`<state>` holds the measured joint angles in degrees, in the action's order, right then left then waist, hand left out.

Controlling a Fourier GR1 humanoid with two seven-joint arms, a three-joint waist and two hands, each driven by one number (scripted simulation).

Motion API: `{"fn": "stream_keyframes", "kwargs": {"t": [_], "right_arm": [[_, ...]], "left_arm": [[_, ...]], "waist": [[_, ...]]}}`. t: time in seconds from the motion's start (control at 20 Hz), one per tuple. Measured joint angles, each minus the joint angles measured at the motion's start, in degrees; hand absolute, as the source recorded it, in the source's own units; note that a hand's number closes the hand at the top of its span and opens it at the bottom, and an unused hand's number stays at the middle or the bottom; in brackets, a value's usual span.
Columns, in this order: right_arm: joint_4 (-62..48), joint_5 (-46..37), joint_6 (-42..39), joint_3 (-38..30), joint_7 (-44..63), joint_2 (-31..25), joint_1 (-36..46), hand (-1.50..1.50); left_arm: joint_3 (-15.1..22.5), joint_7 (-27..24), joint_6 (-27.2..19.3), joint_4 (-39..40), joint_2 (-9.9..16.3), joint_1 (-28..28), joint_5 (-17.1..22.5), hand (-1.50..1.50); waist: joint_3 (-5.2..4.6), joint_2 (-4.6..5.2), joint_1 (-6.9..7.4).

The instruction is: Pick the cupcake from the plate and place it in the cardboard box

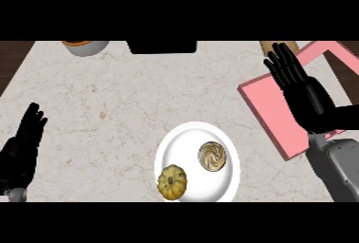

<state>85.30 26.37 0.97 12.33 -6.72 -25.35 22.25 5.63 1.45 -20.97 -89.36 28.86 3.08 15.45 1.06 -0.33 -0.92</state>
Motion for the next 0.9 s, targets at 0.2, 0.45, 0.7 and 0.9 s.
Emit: {"fn": "stream_keyframes", "kwargs": {"t": [0.2,0.45,0.7,0.9], "right_arm": [[0.1,0.5,-4.6,0.5,1.7,-0.7,-0.5,-1.50],[-1.1,-6.9,-0.8,1.1,-1.9,-1.6,-1.1,-1.50],[1.6,-13.0,1.0,2.0,-17.0,0.9,-8.3,-1.50],[7.1,-18.3,-0.4,4.3,-18.7,-2.5,-11.3,-1.50]], "left_arm": [[-0.9,1.6,3.5,-0.4,-0.1,-2.3,2.0,0.00],[-1.3,4.6,7.8,-2.0,-0.9,-3.8,7.2,0.00],[-2.0,6.1,11.1,-3.0,-1.2,-3.2,10.3,0.00],[-2.6,7.2,12.2,-2.9,-1.3,-4.0,10.9,0.00]], "waist": [[-0.67,0.20,0.59],[-1.02,0.14,0.38],[-1.00,0.20,0.51],[-1.06,0.15,0.39]]}}
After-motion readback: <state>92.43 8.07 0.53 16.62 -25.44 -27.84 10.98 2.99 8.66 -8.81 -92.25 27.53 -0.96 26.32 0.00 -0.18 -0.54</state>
